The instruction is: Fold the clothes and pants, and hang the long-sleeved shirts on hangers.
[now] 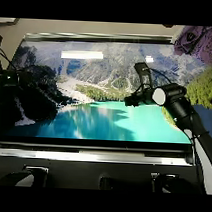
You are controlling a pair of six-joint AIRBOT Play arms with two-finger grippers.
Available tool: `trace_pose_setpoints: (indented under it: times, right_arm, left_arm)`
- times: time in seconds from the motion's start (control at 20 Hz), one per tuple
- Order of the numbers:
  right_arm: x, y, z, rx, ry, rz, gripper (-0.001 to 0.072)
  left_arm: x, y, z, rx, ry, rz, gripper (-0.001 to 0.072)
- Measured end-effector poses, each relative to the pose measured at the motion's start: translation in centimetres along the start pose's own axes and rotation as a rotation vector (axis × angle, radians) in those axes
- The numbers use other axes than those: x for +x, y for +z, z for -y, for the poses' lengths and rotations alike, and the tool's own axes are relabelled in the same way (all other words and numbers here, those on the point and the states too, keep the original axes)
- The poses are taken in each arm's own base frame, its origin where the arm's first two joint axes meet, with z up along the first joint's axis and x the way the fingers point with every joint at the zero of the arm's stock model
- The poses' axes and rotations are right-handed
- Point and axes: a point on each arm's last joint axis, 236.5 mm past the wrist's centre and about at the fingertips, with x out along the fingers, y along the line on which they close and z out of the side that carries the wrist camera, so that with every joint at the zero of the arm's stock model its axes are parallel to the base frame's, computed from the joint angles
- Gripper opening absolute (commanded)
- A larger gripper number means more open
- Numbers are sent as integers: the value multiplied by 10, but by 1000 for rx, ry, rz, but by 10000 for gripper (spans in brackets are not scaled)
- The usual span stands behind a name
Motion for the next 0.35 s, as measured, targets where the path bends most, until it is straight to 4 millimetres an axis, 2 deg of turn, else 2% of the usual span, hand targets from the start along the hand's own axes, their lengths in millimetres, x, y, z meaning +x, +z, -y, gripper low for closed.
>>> trace_pose_setpoints:
  times: [0.35]
  right_arm:
    - [0, 1, -6, -5, 11, 6, 29]
  left_arm:
    - [0, -1, 0, 2, 2, 1, 18]
